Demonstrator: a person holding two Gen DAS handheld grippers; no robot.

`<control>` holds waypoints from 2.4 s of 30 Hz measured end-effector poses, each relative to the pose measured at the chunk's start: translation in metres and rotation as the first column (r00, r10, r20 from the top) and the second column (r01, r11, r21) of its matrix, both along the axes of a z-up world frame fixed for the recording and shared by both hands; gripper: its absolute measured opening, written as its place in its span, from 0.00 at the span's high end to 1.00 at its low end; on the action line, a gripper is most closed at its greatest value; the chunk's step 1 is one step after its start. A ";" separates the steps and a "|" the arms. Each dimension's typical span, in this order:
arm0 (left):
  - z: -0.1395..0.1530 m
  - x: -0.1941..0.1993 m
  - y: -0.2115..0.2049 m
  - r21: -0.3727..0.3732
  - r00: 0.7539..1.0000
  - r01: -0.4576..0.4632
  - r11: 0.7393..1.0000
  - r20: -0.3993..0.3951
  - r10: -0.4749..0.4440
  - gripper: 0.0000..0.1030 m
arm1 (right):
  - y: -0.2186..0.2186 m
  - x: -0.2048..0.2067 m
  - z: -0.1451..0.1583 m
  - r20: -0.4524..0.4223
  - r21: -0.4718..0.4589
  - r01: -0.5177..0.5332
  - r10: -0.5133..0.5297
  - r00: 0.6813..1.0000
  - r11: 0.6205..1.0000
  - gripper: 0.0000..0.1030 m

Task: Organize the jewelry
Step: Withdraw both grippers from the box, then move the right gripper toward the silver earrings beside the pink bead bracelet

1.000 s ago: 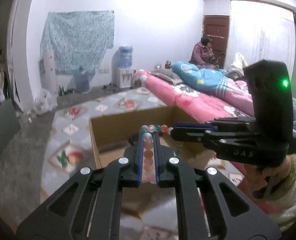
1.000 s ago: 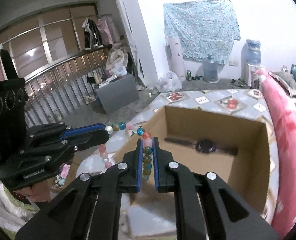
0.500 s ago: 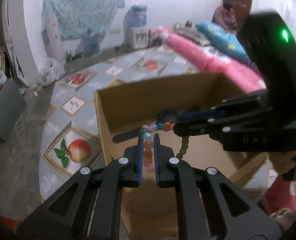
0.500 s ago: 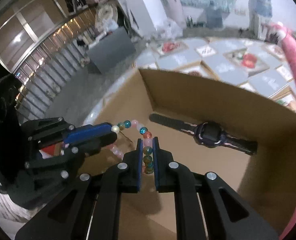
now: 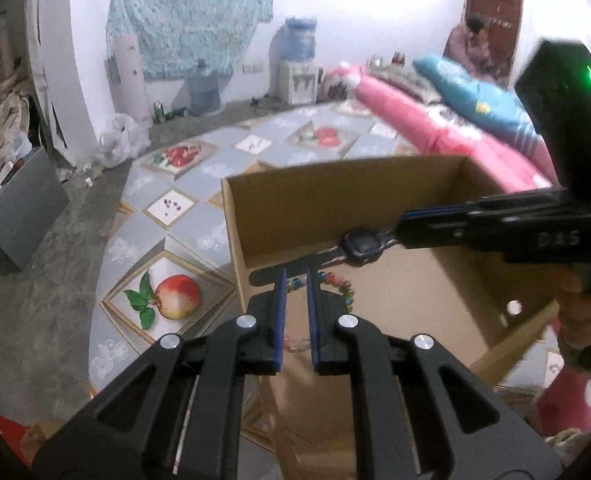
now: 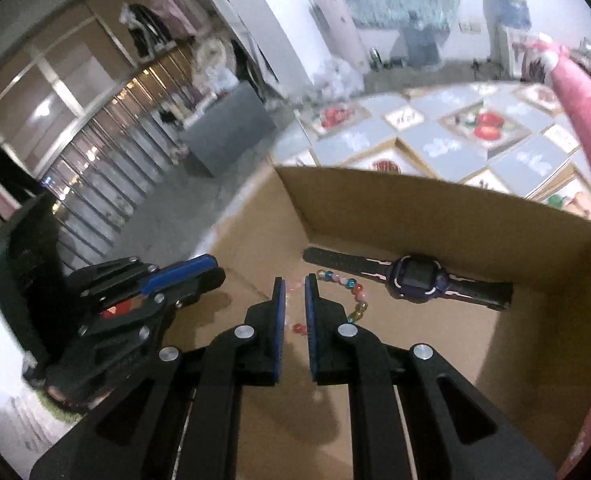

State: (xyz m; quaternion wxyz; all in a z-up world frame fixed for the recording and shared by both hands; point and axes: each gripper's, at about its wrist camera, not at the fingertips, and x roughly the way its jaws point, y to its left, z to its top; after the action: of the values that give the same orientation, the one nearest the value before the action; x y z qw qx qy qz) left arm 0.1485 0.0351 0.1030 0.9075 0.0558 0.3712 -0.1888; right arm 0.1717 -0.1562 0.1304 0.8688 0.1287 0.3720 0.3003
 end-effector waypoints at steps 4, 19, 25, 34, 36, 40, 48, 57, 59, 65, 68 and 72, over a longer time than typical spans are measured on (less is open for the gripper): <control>0.016 -0.042 0.010 -0.064 0.996 0.034 0.997 0.082 -0.029 0.83 | -0.024 -0.057 0.015 0.109 0.038 0.005 -0.009 0.994 0.999 0.90; -0.055 -0.130 0.006 -0.133 0.996 0.067 0.989 -0.051 -0.074 0.71 | -0.058 -0.177 -0.095 -0.010 0.072 0.154 -0.154 0.988 0.985 0.71; -0.054 -0.108 0.009 -0.128 0.999 -0.012 0.992 -0.040 0.007 0.71 | -0.076 -0.145 -0.095 -0.042 0.082 0.278 -0.275 0.960 0.957 0.71; -0.056 -0.091 0.019 -0.137 0.998 -0.048 0.989 -0.045 0.043 0.71 | -0.082 -0.118 -0.102 -0.076 0.142 0.294 -0.286 0.955 0.945 0.70; -0.057 -0.084 0.020 -0.141 0.998 -0.059 0.988 -0.042 0.053 0.71 | -0.082 -0.112 -0.102 -0.076 0.158 0.296 -0.287 0.955 0.942 0.70; -0.059 -0.072 0.021 -0.147 0.997 -0.078 0.986 -0.025 0.075 0.71 | -0.081 -0.101 -0.102 -0.059 0.165 0.296 -0.290 0.955 0.941 0.70; -0.082 -0.089 -0.002 -0.097 0.995 0.042 0.994 -0.086 -0.050 0.71 | -0.061 -0.109 -0.109 -0.024 0.157 0.182 -0.180 0.983 0.971 0.70; -0.110 -0.099 -0.042 0.077 0.973 0.202 0.976 -0.131 -0.191 0.71 | -0.032 -0.122 -0.134 -0.071 0.152 0.046 -0.036 0.997 0.987 0.70; -0.112 -0.098 -0.045 0.103 0.970 0.216 0.971 -0.135 -0.202 0.71 | -0.030 -0.123 -0.134 -0.066 0.153 0.039 -0.029 0.997 0.987 0.70; -0.110 -0.091 -0.052 0.133 0.961 0.252 0.958 -0.150 -0.232 0.71 | -0.029 -0.124 -0.140 -0.071 0.178 0.024 -0.012 0.997 0.984 0.70; -0.113 -0.089 -0.058 0.156 0.954 0.282 0.947 -0.153 -0.259 0.71 | -0.027 -0.123 -0.142 -0.075 0.187 0.016 -0.002 0.997 0.982 0.70; -0.113 -0.083 -0.067 0.161 0.947 0.306 0.938 -0.155 -0.282 0.76 | -0.024 -0.127 -0.140 -0.070 0.191 0.010 0.004 0.998 0.982 0.70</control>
State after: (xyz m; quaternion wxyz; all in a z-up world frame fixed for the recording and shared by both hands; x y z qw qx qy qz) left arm 0.0651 -0.0320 -0.0100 0.8339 0.1813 0.4326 -0.2910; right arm 0.0449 -0.1798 -0.0098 0.8394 0.2226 0.3712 0.3287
